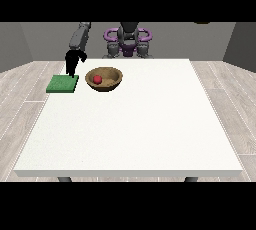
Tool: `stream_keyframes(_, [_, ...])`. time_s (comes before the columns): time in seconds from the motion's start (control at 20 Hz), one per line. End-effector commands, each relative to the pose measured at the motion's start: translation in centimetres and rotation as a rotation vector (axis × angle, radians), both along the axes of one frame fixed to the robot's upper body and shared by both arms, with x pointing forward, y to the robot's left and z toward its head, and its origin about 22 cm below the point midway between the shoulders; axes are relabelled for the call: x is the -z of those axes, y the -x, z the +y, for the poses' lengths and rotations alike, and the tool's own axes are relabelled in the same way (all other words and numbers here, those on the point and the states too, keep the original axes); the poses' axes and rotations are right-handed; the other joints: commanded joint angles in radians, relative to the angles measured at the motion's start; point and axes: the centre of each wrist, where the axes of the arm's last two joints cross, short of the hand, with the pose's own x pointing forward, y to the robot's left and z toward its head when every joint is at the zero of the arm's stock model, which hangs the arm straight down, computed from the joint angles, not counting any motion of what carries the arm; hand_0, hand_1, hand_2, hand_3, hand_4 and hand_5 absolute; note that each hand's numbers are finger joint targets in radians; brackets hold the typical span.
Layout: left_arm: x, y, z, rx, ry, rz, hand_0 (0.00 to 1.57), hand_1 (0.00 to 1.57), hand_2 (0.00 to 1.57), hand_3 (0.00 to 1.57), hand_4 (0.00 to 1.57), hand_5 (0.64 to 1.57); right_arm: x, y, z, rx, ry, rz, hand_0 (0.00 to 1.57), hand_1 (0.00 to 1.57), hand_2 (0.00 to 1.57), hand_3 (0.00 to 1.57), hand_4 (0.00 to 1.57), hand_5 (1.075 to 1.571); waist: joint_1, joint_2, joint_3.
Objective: Pick the cup and pour the ball into the bowl, then pick the bowl and place it on the pad
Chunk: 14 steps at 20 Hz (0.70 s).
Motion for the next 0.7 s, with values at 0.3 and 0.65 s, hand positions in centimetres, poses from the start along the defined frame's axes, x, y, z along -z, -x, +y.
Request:
stream_keyframes(0.3, [-2.0, 3.2, 10.0, 0.011, 0.03, -0.047, 0.0, 0.0, 0.0, 0.0, 1.0, 1.544, 3.1, -1.1, 2.6, -0.031, -0.029, -0.033, 0.0, 0.0, 0.0, 0.0, 0.6, 1.557, -0.033, 0.07, 0.002])
stream_keyframes(0.65, [-3.6, 3.9, 9.0, 0.016, 0.038, -0.073, 0.0, 0.0, 0.0, 0.0, 1.01, 1.536, 4.0, -3.0, 3.7, -0.032, -0.02, -0.039, 0.0, 0.0, 0.0, 0.0, 0.52, 1.554, -0.038, 0.124, 0.0027])
